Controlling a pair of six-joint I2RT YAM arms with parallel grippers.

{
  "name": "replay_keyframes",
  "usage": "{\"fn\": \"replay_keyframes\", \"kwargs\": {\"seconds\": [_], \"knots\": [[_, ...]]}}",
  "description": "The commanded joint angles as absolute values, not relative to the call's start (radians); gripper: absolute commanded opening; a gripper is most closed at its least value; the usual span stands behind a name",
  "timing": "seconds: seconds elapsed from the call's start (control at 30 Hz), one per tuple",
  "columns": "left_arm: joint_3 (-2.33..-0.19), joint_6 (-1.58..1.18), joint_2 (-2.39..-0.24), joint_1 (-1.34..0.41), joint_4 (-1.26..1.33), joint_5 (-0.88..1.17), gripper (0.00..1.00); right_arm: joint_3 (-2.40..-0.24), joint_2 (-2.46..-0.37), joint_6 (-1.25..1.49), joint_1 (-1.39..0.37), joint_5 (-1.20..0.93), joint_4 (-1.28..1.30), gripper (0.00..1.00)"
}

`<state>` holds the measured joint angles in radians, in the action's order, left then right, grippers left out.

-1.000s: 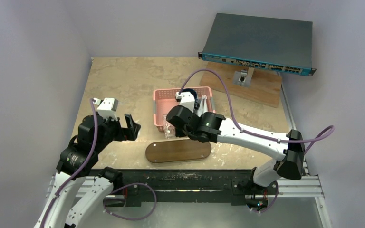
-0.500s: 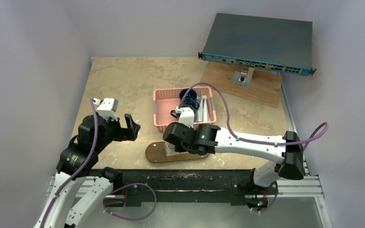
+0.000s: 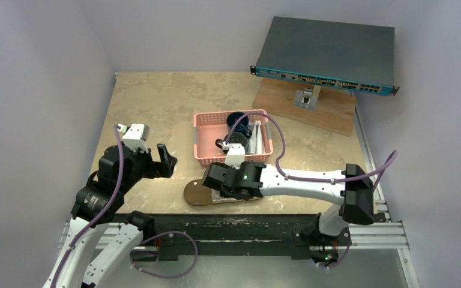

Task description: Prepare toiletry sets of a toothbrush and toothpaste on the tray

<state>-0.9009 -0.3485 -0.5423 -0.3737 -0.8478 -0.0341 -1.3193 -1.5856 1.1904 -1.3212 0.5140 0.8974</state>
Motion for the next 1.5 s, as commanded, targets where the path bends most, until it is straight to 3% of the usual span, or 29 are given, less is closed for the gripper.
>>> {"fn": "replay_keyframes", "kwargs": {"seconds": [0.0,1.47], "knots": [[-0.895,-0.353,-0.54,-0.376,-0.831,-0.041,1.0,-1.331,-1.592,1.225,-1.325,0.578,0.887,0.0],[-0.896,-0.351,-0.552,-0.376,-0.837,-0.056,1.0,-1.264,-1.624,1.137,-1.295,0.531,0.775,0.0]]}}
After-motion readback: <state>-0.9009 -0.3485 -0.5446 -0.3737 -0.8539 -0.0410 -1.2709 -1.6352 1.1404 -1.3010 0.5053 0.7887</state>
